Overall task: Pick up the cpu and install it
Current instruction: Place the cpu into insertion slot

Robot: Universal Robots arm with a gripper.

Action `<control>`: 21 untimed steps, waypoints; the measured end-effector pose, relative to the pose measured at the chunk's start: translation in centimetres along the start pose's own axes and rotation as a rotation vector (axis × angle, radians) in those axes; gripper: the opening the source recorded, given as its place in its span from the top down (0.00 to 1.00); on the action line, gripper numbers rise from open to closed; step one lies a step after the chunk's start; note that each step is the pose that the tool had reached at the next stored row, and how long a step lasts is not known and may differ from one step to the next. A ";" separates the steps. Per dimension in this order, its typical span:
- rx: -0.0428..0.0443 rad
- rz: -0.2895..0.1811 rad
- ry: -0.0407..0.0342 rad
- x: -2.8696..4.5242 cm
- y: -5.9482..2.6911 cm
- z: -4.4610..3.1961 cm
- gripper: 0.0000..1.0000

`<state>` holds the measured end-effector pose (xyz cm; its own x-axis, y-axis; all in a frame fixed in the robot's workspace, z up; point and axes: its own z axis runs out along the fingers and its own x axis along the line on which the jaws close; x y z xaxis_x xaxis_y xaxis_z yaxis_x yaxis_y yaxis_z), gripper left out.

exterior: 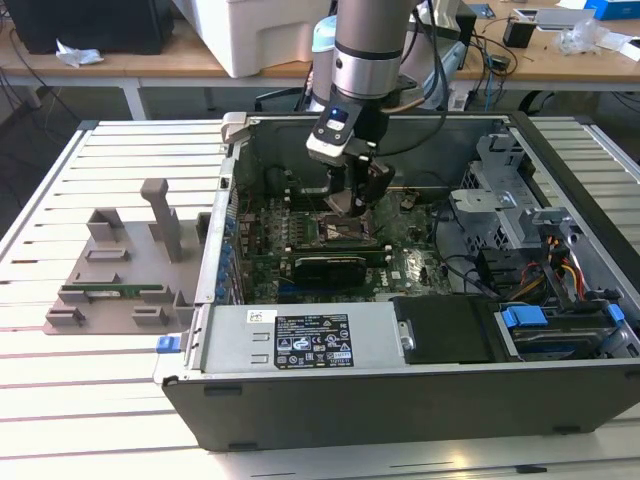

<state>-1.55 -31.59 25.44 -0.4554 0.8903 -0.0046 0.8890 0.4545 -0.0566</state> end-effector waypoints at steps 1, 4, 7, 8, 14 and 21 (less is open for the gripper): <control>0.0008 0.021 -0.0002 0.00 0.00 0.00 0.45; 0.0030 0.085 -0.0001 0.00 0.00 0.00 0.45; 0.0046 0.125 -0.0006 0.00 0.00 0.00 0.45; 0.0049 0.136 -0.0006 0.00 0.00 0.00 0.45; 0.0074 0.214 -0.0002 0.00 0.01 0.00 0.45; 0.0111 0.329 0.0001 -0.01 0.01 0.00 0.45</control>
<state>-1.54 -31.59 25.44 -0.1440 0.9893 -0.0243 0.9878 0.1423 -0.0631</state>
